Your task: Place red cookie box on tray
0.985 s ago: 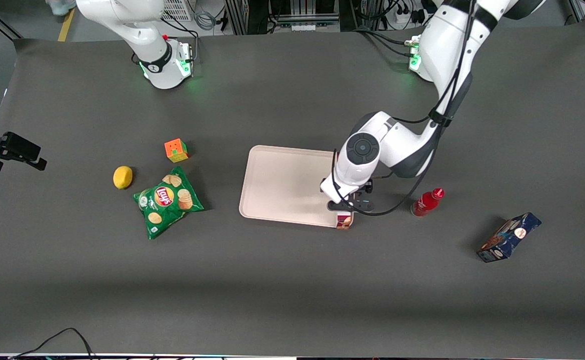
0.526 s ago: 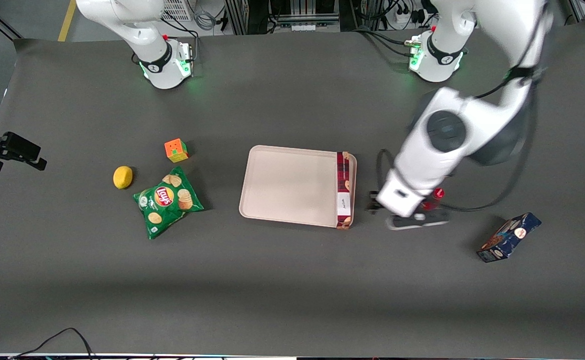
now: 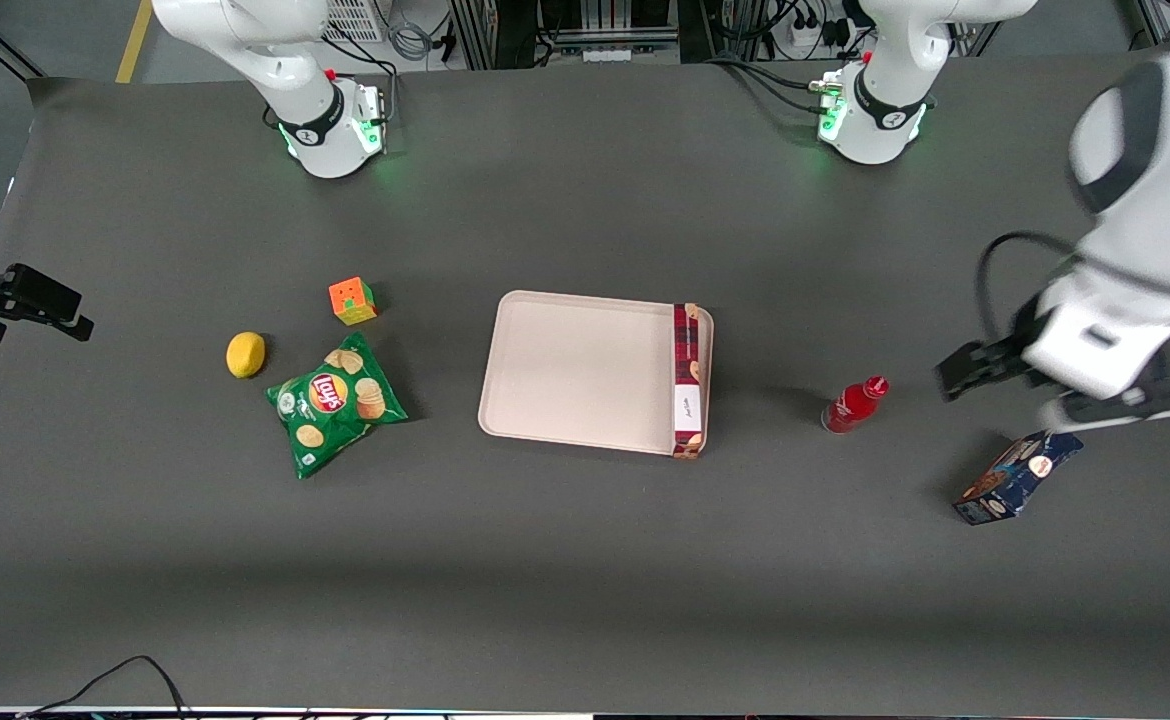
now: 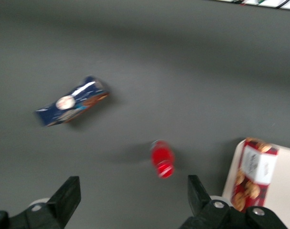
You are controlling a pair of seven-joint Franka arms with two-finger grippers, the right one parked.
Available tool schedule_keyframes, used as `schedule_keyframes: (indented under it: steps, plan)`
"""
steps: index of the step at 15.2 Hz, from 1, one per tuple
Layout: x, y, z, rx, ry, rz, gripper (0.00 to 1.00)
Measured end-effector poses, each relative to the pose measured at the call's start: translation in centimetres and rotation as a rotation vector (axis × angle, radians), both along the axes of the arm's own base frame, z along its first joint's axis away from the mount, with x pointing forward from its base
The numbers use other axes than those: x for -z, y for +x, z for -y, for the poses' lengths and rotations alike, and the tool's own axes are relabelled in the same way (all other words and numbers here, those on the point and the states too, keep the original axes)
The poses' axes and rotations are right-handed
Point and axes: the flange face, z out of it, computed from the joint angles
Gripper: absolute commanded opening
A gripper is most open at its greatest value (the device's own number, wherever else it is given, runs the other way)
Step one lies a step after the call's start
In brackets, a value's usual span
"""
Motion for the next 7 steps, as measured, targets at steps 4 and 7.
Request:
schedule_keyframes:
  steps: [4, 7]
  plan:
    - [-6.0, -4.0, -6.2, 0.055, 0.024, -0.02, 1.0]
    - [-8.6, -6.5, -9.1, 0.09, 0.03, -0.029, 1.0]
